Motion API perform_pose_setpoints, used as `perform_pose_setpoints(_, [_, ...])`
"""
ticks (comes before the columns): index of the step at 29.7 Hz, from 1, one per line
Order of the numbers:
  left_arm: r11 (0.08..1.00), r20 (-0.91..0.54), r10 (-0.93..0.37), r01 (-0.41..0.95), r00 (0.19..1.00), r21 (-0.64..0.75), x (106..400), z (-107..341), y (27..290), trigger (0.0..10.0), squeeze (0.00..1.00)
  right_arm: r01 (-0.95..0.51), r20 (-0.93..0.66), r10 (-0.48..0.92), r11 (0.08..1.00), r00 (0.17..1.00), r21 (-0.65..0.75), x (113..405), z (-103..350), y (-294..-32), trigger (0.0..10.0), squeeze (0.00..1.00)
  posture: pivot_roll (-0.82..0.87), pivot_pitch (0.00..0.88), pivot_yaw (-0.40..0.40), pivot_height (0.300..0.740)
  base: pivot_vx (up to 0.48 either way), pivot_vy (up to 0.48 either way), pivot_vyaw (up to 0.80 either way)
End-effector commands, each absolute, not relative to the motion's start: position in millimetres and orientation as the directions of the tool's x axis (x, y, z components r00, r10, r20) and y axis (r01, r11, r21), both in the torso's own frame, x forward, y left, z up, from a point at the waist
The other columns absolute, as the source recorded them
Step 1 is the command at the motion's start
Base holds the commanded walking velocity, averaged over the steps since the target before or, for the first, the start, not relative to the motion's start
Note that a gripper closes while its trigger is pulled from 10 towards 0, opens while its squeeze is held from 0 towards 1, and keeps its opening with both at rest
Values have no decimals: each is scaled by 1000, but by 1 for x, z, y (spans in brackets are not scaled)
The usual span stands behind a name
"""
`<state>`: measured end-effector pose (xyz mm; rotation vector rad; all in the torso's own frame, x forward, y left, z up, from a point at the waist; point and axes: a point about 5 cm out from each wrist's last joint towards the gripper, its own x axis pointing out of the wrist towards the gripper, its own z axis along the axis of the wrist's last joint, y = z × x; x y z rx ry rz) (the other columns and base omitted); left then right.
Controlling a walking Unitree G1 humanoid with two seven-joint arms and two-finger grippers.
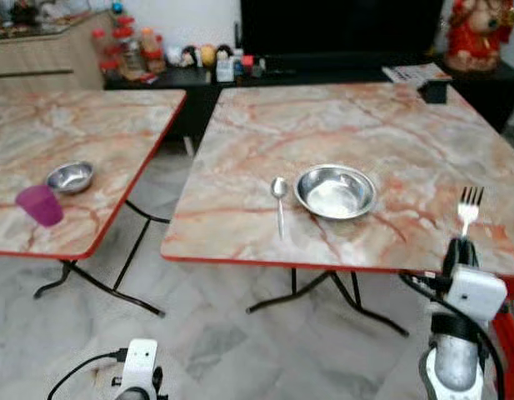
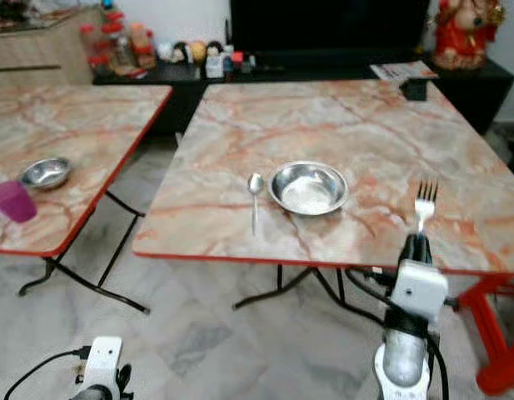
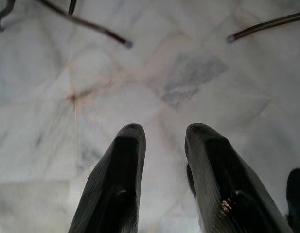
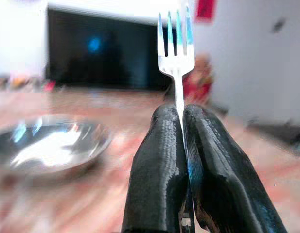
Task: Setting the table
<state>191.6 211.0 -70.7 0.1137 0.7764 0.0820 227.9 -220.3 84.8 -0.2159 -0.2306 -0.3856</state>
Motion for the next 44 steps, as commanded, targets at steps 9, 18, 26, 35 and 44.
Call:
perform_pose_setpoints(9, [988, -701, 131, -32, 701, 153, 190, -71, 215, 10000, 0, 345, 143, -328, 932, 934, -111, 262, 89, -212, 10000, 0, -118, 0, 61, 740, 0, 0, 0])
perform_pose_setpoints(18, [988, -704, 131, -34, 698, 151, 189, -72, 214, 10000, 0, 351, 159, -342, 936, 926, -31, 312, 126, -220, 10000, 0, -110, 0, 63, 740, 0, 0, 0])
perform_pose_setpoints(26, [988, -705, 133, -40, 697, 147, 189, -72, 214, 10000, 0, 425, 12, -425, 904, 905, -42, 348, 143, -253, 10000, 0, -99, 0, 61, 740, 0, 0, 0])
perform_pose_setpoints(35, [990, -709, 123, -36, 694, 136, 189, -72, 213, 10000, 0, 318, -110, -326, 945, 939, -80, 365, 142, -259, 10000, 0, -88, 0, 58, 740, 0, 0, 0])
perform_pose_setpoints(44, [991, -696, 119, -37, 708, 131, 195, -69, 213, 10000, 0, 279, -227, -280, 960, 933, -36, 364, 120, -257, 10000, 0, -80, 0, 61, 740, 0, 0, 0])
